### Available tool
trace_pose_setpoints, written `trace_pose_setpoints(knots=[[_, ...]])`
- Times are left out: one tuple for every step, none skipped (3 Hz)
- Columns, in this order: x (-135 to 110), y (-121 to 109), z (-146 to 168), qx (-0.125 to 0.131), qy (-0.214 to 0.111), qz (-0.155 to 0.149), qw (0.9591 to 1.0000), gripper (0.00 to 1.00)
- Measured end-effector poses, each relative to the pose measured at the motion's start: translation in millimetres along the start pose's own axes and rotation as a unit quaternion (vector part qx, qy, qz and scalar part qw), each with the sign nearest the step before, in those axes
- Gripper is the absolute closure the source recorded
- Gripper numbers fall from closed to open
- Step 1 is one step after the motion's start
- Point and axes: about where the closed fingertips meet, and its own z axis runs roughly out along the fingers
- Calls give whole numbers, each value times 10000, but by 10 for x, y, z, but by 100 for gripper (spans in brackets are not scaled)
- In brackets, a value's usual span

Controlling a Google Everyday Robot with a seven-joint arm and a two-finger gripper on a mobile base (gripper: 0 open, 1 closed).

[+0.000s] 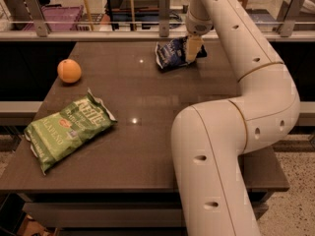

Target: Move blue chip bag near green jalapeno chip bag

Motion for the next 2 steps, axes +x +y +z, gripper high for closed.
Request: trace_pose_setpoints(knots=[[-17, -23, 48, 32, -17, -5, 10000, 65], [-29, -37, 88, 50, -29, -8, 10000, 87]])
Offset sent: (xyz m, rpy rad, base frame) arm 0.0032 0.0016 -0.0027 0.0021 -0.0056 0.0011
